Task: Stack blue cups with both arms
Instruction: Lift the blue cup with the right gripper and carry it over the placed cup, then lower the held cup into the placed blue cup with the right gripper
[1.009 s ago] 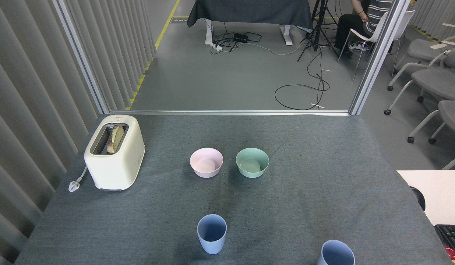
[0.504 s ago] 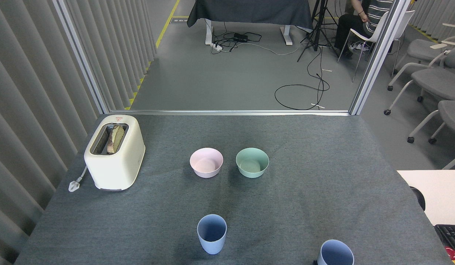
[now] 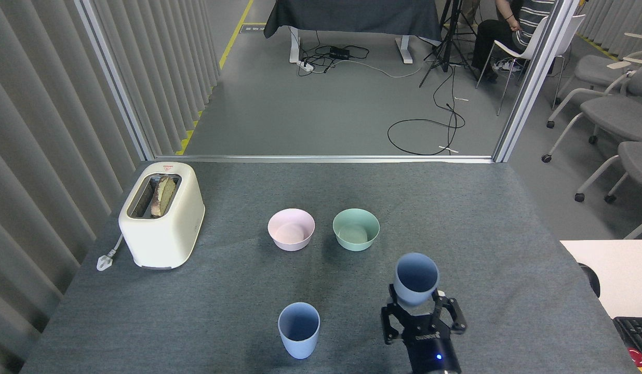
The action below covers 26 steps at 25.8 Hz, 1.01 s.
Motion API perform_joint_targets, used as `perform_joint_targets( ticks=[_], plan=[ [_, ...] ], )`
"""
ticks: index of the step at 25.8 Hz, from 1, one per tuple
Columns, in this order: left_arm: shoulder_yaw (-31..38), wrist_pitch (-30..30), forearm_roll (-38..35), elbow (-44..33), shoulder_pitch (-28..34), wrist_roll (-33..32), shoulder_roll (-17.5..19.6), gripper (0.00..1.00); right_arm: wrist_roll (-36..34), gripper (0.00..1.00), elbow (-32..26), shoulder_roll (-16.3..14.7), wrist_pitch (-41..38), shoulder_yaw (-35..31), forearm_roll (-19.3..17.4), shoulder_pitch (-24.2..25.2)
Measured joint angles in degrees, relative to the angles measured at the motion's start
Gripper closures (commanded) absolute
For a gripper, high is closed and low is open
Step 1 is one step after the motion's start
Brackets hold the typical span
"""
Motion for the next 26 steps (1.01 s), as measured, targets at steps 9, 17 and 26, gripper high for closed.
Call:
perform_joint_targets(
  ticks=[9, 17, 26],
  plan=[
    [0.1, 0.0, 1.5, 0.2, 0.0, 0.2, 0.0, 0.00, 4.6, 0.36, 2.1, 8.5, 2.4, 16.4, 6.0, -5.5],
    [0.5, 0.0, 1.7, -0.1, 0.0, 0.2, 0.0, 0.00, 4.9, 0.35, 2.2, 9.0, 2.5, 19.5, 6.4, -1.4],
    [0.6, -0.1, 1.7, -0.1, 0.0, 0.2, 0.0, 0.00, 4.7, 0.35, 2.7, 8.9, 2.1, 19.4, 5.8, -0.3]
  ],
)
